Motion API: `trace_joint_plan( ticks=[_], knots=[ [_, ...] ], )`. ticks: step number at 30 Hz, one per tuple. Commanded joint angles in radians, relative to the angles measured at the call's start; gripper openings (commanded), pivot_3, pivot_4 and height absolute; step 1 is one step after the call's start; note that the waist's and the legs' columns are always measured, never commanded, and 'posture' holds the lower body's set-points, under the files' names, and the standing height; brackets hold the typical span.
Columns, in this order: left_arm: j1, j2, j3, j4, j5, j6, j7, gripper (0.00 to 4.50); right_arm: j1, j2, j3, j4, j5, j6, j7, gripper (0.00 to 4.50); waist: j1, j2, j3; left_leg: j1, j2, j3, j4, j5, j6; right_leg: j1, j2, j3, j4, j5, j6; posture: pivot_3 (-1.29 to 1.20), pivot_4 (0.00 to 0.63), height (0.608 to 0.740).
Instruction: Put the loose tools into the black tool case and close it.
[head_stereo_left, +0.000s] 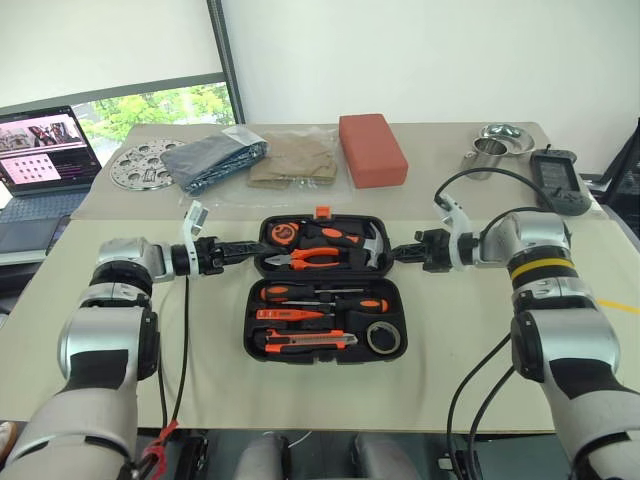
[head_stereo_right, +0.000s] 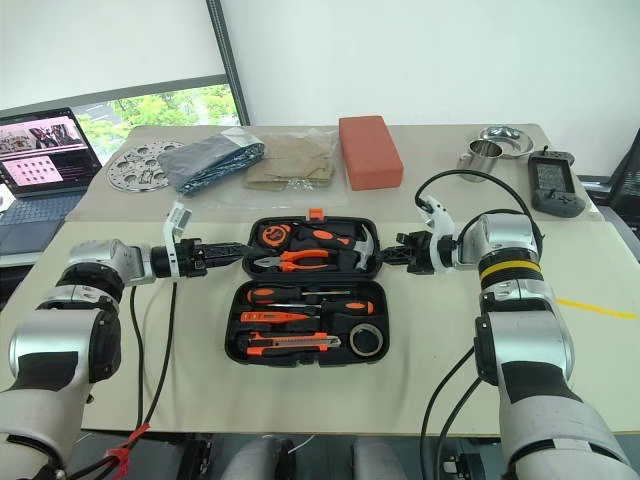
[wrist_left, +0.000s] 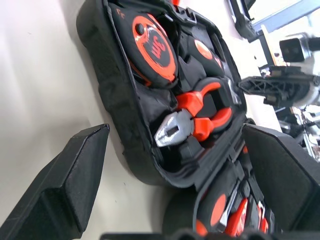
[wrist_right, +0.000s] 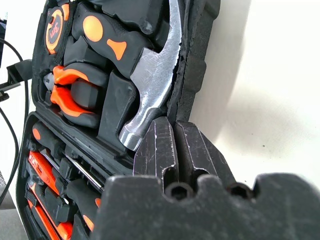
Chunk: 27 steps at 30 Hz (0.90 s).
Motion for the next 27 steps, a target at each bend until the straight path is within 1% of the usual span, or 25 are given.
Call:
trace_joint_plan(
  ticks=[1,2,6,10,11,12,13,19,24,27],
  knots=[
    [-0.02,-0.011,0.022,0.01,0.017,-0.005,0.017,4.01,0.001,0.001,-0.015,-0.049,0.012,-0.026,0.018,0.0,-0.001,0.0,0.0,0.0,0.0,0.0,0.0,0.0,0.0,0.0,0.0,0.0,0.0,0.0,0.0,0.0,0.15,0.74],
    [-0.019,-0.015,0.023,0.012,0.021,-0.009,0.02,3.86,0.003,0.002,-0.015,-0.053,0.014,-0.027,0.018,0.0,-0.002,0.0,0.0,0.0,0.0,0.0,0.0,0.0,0.0,0.0,0.0,0.0,0.0,0.0,0.0,0.0,0.15,0.74],
    [-0.019,-0.037,0.024,0.018,0.043,-0.021,0.045,2.37,0.013,0.001,-0.021,-0.073,0.017,-0.024,0.012,0.0,-0.001,0.0,0.0,0.0,0.0,0.0,0.0,0.0,0.0,0.0,0.0,0.0,0.001,0.0,0.0,0.0,0.15,0.74],
    [-0.023,-0.044,0.044,0.022,0.05,-0.026,0.061,0.79,0.022,-0.005,-0.024,-0.094,0.017,-0.023,0.01,0.0,-0.001,0.0,0.0,0.0,0.0,0.0,0.0,0.0,0.0,0.0,0.0,0.0,0.001,0.0,0.0,0.0,0.15,0.74],
    [-0.023,-0.044,0.05,0.024,0.05,-0.027,0.067,0.62,0.024,-0.007,-0.025,-0.098,0.017,-0.022,0.01,0.0,0.0,0.0,0.0,0.0,0.0,0.0,0.0,0.0,0.0,0.0,0.0,0.0,0.001,0.0,0.0,0.0,0.15,0.74],
    [-0.024,-0.045,0.054,0.025,0.053,-0.028,0.07,0.13,0.025,-0.008,-0.026,-0.101,0.018,-0.022,0.011,0.0,0.0,0.001,-0.001,0.0,0.0,0.0,0.0,0.0,0.0,0.0,0.0,0.0,0.001,0.0,0.0,0.0,0.15,0.74],
    [-0.023,-0.045,0.058,0.025,0.056,-0.03,0.071,0.01,0.027,-0.008,-0.027,-0.104,0.019,-0.022,0.011,0.0,0.001,0.002,-0.001,0.001,0.0,0.0,0.0,0.0,0.0,0.0,0.0,0.0,0.001,0.0,0.0,0.0,0.15,0.74],
    [-0.016,-0.045,0.058,0.014,0.08,-0.06,0.023,0.01,0.046,-0.001,-0.056,-0.144,0.042,-0.076,0.023,0.0,0.0,0.002,-0.001,0.001,-0.001,0.0,0.0,0.001,-0.001,0.0,0.0,0.0,0.002,0.0,0.0,0.0,0.15,0.74],
    [-0.01,-0.044,0.113,-0.014,0.045,-0.205,-0.016,0.01,0.066,0.005,-0.11,-0.179,0.052,-0.205,0.011,0.0,0.001,0.002,-0.001,0.0,-0.001,-0.001,0.0,0.003,-0.004,-0.001,0.0,0.0,0.003,0.0,0.0,0.0,0.15,0.74],
    [-0.013,-0.052,0.142,-0.022,0.041,-0.306,0.028,0.01,0.065,0.01,-0.144,-0.167,0.056,-0.281,-0.003,0.0,0.001,0.001,-0.001,-0.001,-0.001,0.0,0.0,0.004,-0.005,-0.001,0.0,0.0,0.003,0.0,0.0,0.0,0.15,0.74]
  ],
)
